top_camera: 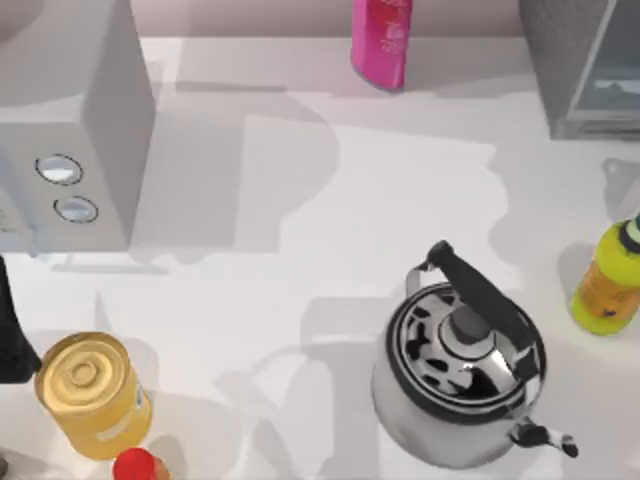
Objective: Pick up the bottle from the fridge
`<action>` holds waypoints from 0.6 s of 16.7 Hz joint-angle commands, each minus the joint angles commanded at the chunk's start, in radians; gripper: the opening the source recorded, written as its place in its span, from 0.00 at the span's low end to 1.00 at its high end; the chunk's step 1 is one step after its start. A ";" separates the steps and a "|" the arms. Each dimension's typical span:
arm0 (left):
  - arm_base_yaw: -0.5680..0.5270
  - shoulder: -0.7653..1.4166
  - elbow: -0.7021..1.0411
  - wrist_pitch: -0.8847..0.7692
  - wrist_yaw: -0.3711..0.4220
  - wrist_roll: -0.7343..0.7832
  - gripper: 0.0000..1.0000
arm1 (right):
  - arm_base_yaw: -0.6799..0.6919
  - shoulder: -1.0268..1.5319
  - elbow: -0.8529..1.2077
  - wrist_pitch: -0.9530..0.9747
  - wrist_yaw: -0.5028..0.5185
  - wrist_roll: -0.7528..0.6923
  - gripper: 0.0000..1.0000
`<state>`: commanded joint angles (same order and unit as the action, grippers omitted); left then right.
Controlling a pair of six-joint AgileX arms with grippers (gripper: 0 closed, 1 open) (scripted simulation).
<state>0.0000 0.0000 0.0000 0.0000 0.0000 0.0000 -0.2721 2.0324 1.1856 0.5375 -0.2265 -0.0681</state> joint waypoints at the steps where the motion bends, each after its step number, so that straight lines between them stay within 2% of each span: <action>1: 0.000 0.000 0.000 0.000 0.000 0.000 1.00 | -0.001 0.005 0.012 -0.008 -0.001 0.000 1.00; 10: 0.000 0.000 0.000 0.000 0.000 0.000 1.00 | 0.031 0.205 0.264 -0.060 0.030 0.007 1.00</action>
<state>0.0000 0.0000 0.0000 0.0000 0.0000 0.0000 -0.2410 2.2372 1.4499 0.4779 -0.1970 -0.0608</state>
